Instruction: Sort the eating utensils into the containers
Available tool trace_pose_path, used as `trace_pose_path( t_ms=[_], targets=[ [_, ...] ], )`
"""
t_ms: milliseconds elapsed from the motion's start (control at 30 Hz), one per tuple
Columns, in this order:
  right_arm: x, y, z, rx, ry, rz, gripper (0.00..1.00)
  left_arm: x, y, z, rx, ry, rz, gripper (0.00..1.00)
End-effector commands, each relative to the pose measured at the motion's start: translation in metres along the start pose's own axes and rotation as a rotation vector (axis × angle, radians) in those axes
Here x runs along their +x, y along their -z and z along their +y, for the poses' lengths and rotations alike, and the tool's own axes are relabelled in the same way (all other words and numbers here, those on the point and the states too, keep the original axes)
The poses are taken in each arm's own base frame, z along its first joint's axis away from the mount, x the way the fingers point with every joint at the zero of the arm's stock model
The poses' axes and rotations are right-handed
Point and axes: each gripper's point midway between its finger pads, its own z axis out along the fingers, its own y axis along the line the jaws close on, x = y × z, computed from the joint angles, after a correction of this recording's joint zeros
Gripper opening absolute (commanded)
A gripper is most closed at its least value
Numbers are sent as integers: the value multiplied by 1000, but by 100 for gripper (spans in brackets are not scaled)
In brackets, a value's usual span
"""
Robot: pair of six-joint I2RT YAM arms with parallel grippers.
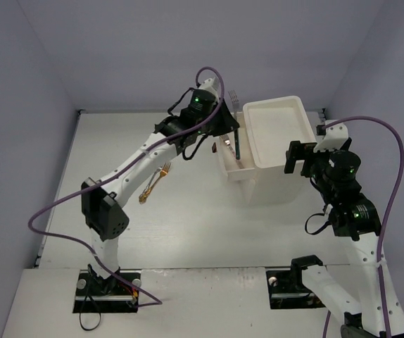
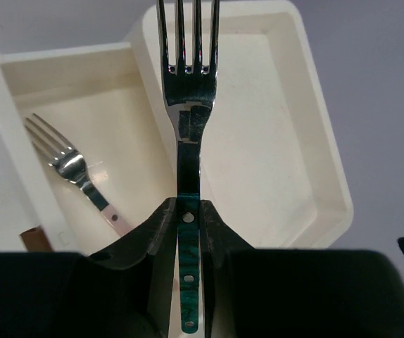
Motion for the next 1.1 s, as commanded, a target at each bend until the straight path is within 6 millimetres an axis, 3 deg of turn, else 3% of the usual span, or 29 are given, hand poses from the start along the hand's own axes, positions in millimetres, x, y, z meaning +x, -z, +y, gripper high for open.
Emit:
trace_pose_path(
  t_ms=[0,133,267,500,567,633,700,767,867,1067],
  targets=[
    [-17,1,4,-18,-18,-66,100,-27,8,-36,79,9,-87,8],
    [-16,3,3,-16,-16,-69,100,-26,6,-30,45,-12,-89,23],
    [-15,3,0,-1,-6,-66,100,-26,17,-27,22,-70,-87,39],
    [-14,0,-1,6,4,-57,100,-28,69,12,-129,-320,-99,44],
    [-13,-1,0,2,2,-53,100,-23,89,36,-192,-399,-77,44],
    [-11,-2,1,1,2,-48,100,-8,100,74,-259,-464,-19,44],
    [-10,-3,1,2,3,-44,100,-10,121,97,-282,-479,-11,44],
    [-9,-4,1,2,3,-39,100,10,127,135,-320,-513,67,44],
    [-7,-7,3,-4,4,-29,100,20,143,179,-344,-529,135,44],
    [0,-11,6,-17,-1,-8,100,53,133,245,-400,-644,327,43]
  ],
)
